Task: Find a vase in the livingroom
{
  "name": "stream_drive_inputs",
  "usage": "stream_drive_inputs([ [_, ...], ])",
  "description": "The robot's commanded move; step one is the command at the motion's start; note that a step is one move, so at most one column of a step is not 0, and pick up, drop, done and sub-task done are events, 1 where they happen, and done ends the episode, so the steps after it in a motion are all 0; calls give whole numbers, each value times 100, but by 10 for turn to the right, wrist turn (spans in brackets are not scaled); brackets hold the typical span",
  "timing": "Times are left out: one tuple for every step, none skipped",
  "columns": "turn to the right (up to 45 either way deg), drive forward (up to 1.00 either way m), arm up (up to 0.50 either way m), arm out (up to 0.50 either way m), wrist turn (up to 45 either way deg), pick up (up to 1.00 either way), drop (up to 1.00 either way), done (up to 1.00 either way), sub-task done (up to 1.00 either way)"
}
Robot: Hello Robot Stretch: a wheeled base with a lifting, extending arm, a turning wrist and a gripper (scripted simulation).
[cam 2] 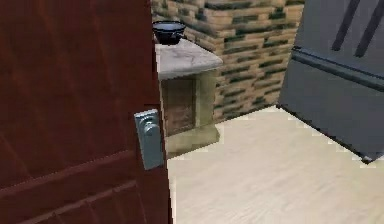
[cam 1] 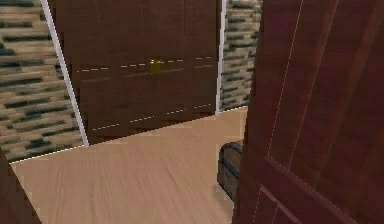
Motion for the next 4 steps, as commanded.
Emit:
stream_drive_inputs([
  [0,5,0,0,0,0,0,0,0],
  [-60,0,0,0,0,0,0,0,0],
  [0,90,0,0,0,0,0,0,0],
  [0,80,0,0,0,0,0,0,0],
])
